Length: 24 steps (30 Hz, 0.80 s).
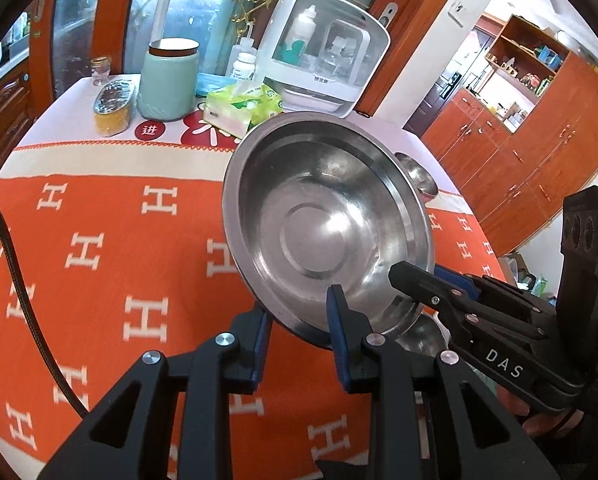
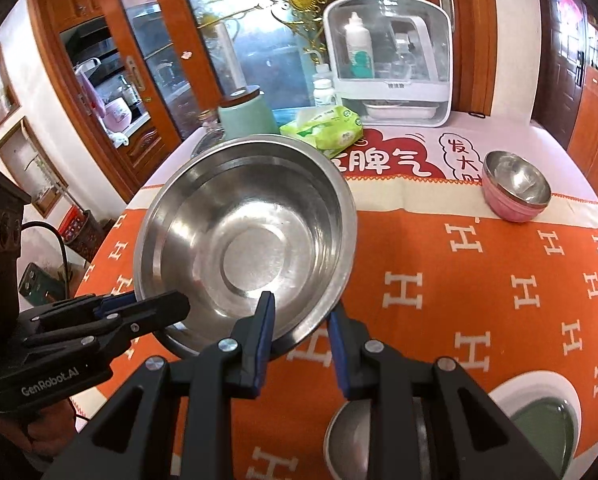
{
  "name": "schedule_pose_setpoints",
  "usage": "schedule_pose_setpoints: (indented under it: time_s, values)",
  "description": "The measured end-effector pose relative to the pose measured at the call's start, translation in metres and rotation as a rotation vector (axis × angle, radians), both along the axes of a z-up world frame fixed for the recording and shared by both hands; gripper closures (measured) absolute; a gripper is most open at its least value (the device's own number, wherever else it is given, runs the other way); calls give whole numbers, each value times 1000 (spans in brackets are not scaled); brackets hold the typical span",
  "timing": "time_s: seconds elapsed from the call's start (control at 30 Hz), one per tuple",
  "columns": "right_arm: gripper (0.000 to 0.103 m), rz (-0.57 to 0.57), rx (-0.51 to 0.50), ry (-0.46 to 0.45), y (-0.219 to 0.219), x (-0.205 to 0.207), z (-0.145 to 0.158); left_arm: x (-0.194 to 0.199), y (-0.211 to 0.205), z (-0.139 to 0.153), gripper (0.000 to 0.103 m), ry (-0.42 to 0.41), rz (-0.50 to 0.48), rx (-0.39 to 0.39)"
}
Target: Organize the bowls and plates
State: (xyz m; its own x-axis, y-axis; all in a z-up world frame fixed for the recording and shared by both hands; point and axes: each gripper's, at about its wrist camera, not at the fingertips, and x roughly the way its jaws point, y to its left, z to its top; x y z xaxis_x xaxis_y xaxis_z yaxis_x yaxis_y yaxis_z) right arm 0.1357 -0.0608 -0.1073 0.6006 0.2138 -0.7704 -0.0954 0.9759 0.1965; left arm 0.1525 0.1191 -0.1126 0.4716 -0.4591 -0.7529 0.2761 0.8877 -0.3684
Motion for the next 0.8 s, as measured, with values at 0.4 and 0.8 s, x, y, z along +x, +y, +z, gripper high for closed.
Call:
schedule_pose_setpoints:
  time_s: [0.4,0.8]
  values:
    - [77,19,-19,-37,6,-62,8,-69,1,10,78,-30,-6,8]
    - [77,46,-3,55,2,-112,-11,-120,-9,-3,78,91,-18,39]
